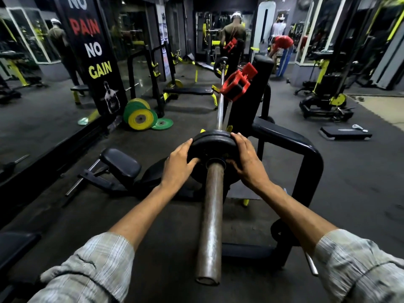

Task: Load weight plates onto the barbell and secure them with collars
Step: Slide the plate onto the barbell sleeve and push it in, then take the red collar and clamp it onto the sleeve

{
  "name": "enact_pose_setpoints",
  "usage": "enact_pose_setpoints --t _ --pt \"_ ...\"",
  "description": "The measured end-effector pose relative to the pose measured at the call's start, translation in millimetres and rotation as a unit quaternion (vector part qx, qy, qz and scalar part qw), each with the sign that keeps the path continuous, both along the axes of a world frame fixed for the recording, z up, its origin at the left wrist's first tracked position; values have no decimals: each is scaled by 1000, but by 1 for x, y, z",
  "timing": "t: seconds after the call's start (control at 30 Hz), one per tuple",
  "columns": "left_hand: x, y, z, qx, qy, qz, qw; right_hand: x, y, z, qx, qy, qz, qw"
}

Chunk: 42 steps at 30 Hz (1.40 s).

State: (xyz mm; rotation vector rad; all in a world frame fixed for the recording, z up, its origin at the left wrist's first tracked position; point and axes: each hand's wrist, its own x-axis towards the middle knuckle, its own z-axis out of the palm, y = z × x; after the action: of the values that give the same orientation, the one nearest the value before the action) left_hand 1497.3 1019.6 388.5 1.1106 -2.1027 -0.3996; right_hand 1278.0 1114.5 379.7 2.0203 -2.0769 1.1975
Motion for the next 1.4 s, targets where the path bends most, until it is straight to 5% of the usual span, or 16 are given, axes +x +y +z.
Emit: enact_pose_setpoints --t 0.37,0.73,1.0,1.4 --pt "-8 -31 83 -57 -43 -59 996 -6 6 96 -50 55 -63 995" --pt "-105 -72 152 87 68 -88 990 -51 -65 176 -5 8 -101 995" --pt "-154 -82 158 248 258 -156 921 -67 -97 180 6 -40 -97 994" --pt "-136 -98 139 210 350 -84 909 -48 -97 165 -134 -98 -32 986"
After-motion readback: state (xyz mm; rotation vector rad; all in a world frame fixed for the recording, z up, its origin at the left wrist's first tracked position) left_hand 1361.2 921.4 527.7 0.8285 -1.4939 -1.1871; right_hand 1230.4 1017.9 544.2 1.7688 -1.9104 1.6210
